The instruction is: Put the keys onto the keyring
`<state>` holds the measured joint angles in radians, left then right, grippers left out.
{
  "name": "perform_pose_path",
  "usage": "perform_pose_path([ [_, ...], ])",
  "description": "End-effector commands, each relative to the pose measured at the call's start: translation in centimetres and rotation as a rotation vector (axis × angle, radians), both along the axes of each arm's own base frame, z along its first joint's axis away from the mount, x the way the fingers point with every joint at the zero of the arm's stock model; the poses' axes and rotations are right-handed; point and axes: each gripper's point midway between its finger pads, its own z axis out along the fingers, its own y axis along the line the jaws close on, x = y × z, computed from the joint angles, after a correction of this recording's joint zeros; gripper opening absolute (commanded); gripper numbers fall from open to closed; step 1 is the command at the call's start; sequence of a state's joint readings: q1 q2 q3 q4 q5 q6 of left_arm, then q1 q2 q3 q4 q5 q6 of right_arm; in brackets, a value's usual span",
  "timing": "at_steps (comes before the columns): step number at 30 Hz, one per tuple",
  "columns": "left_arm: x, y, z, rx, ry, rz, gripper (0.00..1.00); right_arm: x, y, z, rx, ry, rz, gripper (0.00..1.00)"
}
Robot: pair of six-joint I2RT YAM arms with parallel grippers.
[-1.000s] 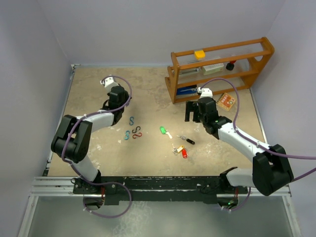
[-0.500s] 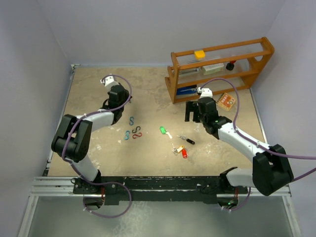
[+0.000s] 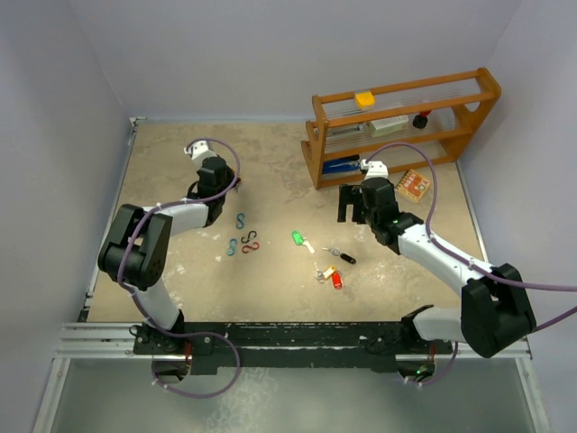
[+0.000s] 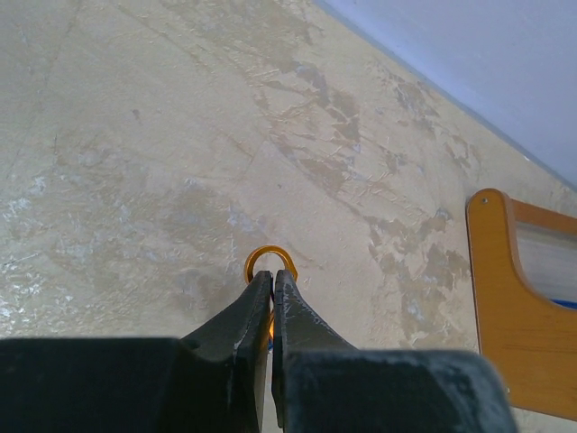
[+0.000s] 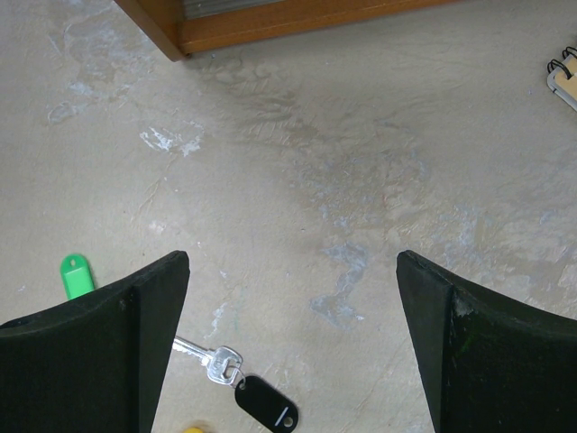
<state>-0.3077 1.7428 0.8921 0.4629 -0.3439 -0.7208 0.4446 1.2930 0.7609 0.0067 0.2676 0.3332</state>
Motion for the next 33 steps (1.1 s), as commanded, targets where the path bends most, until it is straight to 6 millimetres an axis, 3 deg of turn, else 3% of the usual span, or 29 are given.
perform_pose_path([
  [1, 1.19, 0.0, 2.33, -0.036, -0.074, 0.004, 0.0, 0.47, 0.27, 0.95, 0.033, -0.037, -0.007, 1.0],
  [5, 1.27, -0.11, 2.38, -0.04, -0.072, -0.009, 0.03, 0.45, 0.29, 0.87, 0.033, -0.035, -0.005, 1.0],
  [8, 1.38, -0.17, 2.29, -0.043, -0.068, -0.014, 0.22, 0.47, 0.3, 0.85, 0.033, -0.035, -0.005, 1.0],
  [9, 1.39, -0.21, 2.24, -0.044, -0.067, -0.017, 0.23, 0.47, 0.29, 0.83, 0.032, -0.034, -0.005, 1.0],
  [10, 1.39, -0.2, 2.22, -0.044, -0.067, -0.017, 0.2, 0.48, 0.31, 0.86, 0.034, -0.035, -0.006, 1.0],
  [12, 1.4, -0.16, 2.16, -0.047, -0.066, -0.017, 0.0, 0.45, 0.3, 0.81, 0.033, -0.033, -0.006, 1.0],
  [18, 1.54, -0.24, 2.18, -0.05, -0.067, -0.025, 0.01, 0.47, 0.32, 0.83, 0.034, -0.034, -0.004, 1.0],
  [21, 1.67, -0.31, 1.93, -0.051, -0.057, -0.033, 0.29, 0.51, 0.34, 0.9, 0.036, -0.036, -0.006, 1.0],
  [25, 1.66, -0.34, 1.87, -0.052, -0.054, -0.034, 0.4, 0.48, 0.34, 0.8, 0.034, -0.034, -0.005, 1.0],
  [26, 1.67, -0.34, 1.9, -0.052, -0.054, -0.036, 0.39, 0.48, 0.34, 0.79, 0.034, -0.033, -0.005, 1.0],
  [29, 1.67, -0.54, 1.96, -0.059, -0.06, -0.043, 0.0, 0.46, 0.36, 0.78, 0.035, -0.033, -0.003, 1.0],
  [33, 1.63, -0.51, 2.05, -0.062, -0.064, -0.044, 0.0, 0.47, 0.35, 0.79, 0.035, -0.033, -0.004, 1.0],
])
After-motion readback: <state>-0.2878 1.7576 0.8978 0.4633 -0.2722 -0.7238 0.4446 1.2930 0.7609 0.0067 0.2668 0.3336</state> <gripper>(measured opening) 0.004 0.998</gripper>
